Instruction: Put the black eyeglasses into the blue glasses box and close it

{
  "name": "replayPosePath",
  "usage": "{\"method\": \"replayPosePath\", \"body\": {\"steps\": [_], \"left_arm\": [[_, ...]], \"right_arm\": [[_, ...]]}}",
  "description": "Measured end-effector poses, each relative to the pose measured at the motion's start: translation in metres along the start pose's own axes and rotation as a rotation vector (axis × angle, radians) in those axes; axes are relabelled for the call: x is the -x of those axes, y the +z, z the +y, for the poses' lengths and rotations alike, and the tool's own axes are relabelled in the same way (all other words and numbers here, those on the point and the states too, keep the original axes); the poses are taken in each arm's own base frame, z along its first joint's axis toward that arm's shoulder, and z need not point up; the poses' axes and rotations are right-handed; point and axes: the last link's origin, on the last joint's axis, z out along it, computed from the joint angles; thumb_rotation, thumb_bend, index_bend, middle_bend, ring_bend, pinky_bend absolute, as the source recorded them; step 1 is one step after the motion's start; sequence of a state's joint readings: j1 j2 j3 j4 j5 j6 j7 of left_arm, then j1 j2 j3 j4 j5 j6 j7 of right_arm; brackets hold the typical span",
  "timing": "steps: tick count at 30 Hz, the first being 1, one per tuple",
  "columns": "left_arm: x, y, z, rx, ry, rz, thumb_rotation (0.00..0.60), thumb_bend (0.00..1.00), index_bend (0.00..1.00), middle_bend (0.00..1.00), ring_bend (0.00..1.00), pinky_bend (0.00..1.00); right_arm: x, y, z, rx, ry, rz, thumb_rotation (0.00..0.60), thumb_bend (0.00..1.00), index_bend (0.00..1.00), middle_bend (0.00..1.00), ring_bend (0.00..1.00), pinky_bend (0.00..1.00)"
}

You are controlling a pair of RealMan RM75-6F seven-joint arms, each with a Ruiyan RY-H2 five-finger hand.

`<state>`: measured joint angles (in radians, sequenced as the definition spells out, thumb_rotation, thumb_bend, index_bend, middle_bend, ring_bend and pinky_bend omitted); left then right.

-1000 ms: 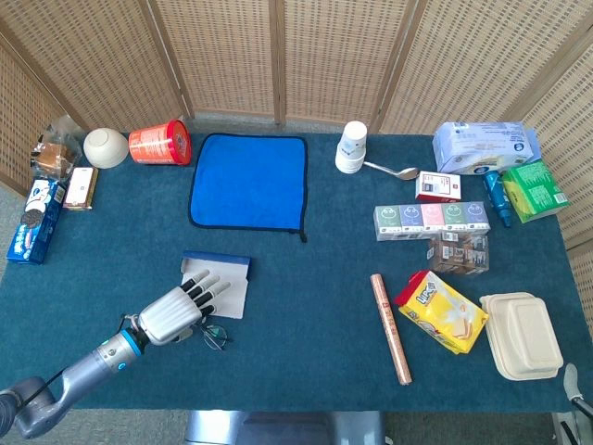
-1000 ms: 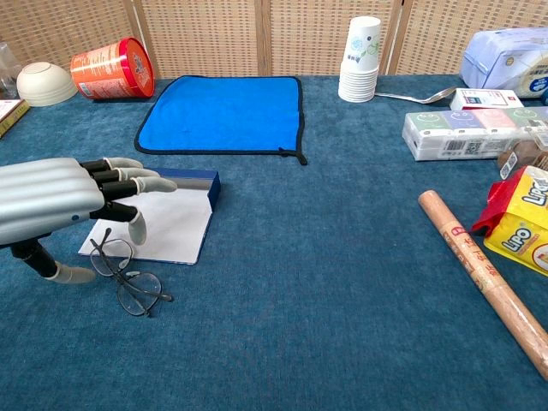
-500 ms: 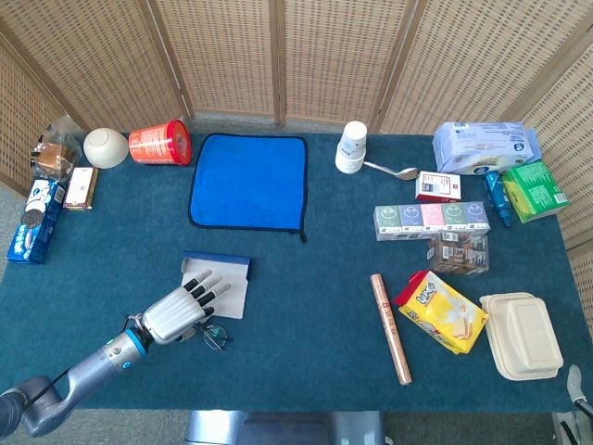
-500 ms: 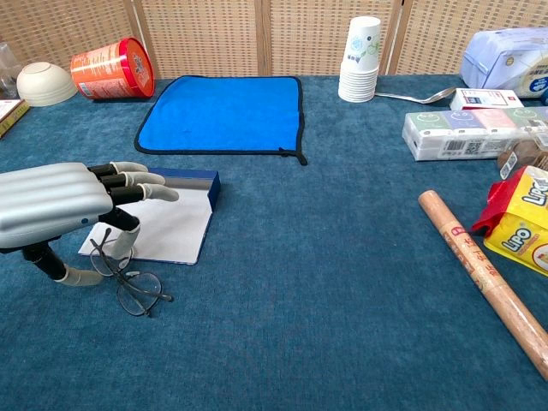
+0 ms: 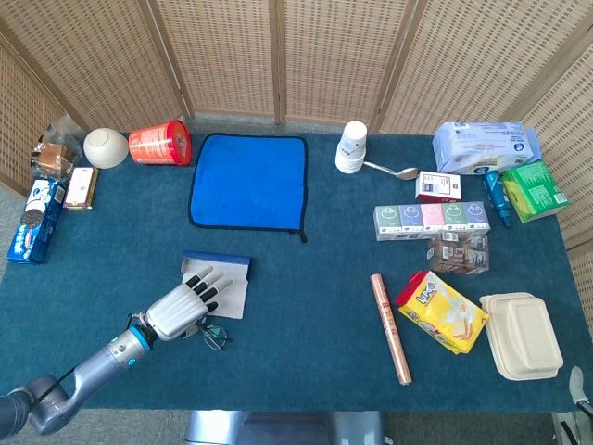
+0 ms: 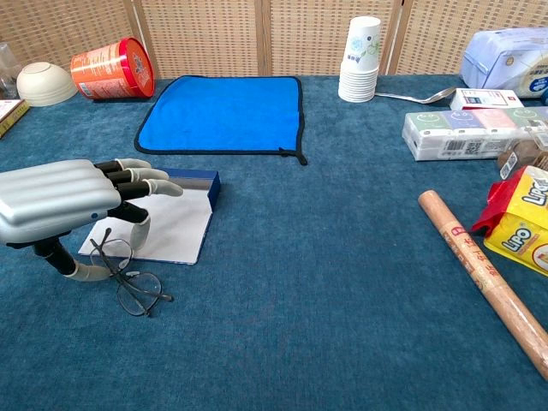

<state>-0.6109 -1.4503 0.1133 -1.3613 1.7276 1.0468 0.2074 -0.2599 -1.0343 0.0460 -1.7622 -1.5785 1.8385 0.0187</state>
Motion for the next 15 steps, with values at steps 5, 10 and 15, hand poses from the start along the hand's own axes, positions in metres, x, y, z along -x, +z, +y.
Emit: {"method": "replayPosePath", "body": {"steps": [5, 10, 15], "left_arm": [[0.0013, 0.0016, 0.002, 0.004, 0.0, -0.011, 0.6, 0.17, 0.45, 0.06, 0.0, 0.0], [0.0032, 0.0042, 0.0055, 0.013, 0.007, -0.019, 0.6, 0.17, 0.52, 0.06, 0.0, 0.0], [0.0014, 0.0059, 0.0057, 0.012, 0.013, -0.009, 0.6, 0.17, 0.63, 0.08, 0.0, 0.0]], "right_arm": [[-0.0004, -0.0005, 0.0012, 0.004, 0.0, 0.001, 0.379, 0.44, 0.15, 0.29, 0.18, 0.2], [-0.0011, -0.0016, 0.0027, 0.008, 0.001, 0.002, 0.378, 0.44, 0.15, 0.29, 0.18, 0.2], [-0.0031, -0.003, 0.0038, 0.012, 0.0, 0.008, 0.385, 0.44, 0.15, 0.29, 0.18, 0.2]]}}
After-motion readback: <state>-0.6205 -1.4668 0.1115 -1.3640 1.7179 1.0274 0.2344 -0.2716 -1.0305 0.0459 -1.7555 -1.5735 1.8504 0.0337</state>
